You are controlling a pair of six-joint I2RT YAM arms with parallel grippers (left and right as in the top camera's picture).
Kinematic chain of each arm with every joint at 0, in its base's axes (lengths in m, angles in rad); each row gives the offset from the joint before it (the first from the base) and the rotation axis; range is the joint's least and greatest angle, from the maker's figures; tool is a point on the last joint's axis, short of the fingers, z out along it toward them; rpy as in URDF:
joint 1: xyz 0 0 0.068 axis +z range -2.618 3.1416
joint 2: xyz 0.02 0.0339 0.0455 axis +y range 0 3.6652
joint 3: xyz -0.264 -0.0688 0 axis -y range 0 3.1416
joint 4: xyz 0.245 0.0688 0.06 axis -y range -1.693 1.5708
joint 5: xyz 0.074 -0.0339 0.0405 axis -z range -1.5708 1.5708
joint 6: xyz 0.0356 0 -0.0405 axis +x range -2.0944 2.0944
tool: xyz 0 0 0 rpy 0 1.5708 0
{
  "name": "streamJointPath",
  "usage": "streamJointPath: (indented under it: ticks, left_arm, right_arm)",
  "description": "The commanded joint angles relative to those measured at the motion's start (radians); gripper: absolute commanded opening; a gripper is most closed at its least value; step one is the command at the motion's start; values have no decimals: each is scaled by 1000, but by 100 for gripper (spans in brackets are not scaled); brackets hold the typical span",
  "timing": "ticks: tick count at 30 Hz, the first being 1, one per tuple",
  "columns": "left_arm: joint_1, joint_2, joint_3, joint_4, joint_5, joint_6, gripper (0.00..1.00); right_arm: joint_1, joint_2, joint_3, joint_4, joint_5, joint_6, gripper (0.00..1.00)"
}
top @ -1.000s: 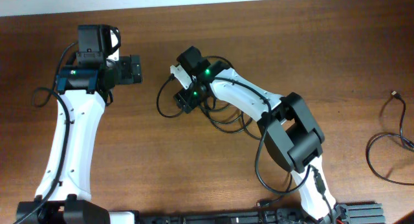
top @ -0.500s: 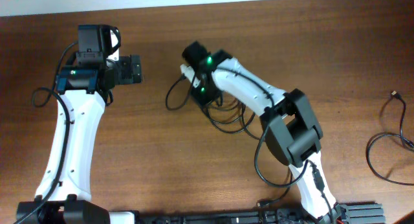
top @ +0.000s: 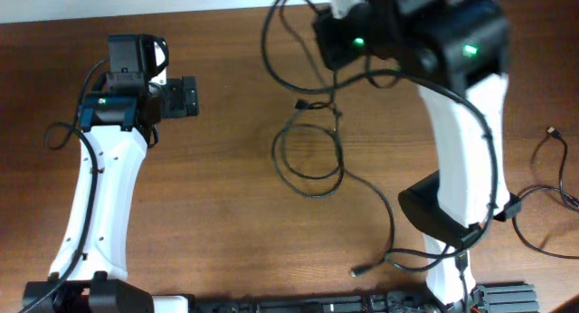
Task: Untangle cables
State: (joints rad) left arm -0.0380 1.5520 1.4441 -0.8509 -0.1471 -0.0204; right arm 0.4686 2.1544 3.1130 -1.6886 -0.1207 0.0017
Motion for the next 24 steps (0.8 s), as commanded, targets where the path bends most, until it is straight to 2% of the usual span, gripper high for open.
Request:
streamJointPath:
  ticks: [1, 6, 14, 24]
  left_arm:
    - [2, -23, 12, 0, -7, -10, 99]
    - [2, -23, 12, 0, -7, -10, 99]
    - [2, -23, 12, 0, -7, -10, 99]
    - [2, -23, 12, 0, -7, -10, 99]
  right_arm:
    - [-18, -13, 13, -10, -24, 40, 4]
    - [-18, -13, -99, -10, 56, 40, 4]
    - [-18, -13, -441, -10, 107, 41, 4]
    - [-26, -13, -499, -10, 165, 40, 4]
